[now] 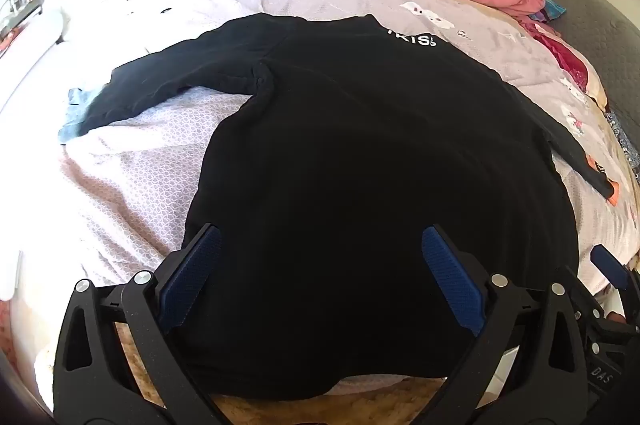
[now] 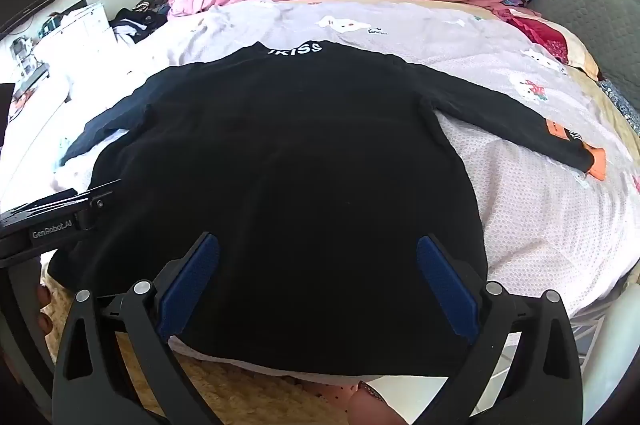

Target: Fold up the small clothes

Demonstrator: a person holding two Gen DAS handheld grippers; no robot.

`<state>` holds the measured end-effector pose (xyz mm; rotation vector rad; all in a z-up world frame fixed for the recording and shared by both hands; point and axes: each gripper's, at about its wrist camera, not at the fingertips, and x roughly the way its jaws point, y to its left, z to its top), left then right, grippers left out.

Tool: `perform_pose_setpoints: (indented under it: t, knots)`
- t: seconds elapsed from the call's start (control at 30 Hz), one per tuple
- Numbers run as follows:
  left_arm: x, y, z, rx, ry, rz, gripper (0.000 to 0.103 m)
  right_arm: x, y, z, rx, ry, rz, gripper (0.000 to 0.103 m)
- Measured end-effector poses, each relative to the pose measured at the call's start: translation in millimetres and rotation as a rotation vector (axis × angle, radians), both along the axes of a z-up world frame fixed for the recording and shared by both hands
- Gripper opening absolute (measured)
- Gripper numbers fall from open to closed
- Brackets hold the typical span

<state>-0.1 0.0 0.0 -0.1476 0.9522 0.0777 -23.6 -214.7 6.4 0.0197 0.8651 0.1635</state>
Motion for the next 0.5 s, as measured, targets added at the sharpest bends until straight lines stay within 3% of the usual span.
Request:
perform_pose_setpoints:
  t: [0.5]
  knots:
    - [-2.1, -0.1, -0.9, -0.007, 0.0, -0.001, 0.094, -3.3, 3.0, 2.5, -0.009, 0.0, 0.002, 0.099]
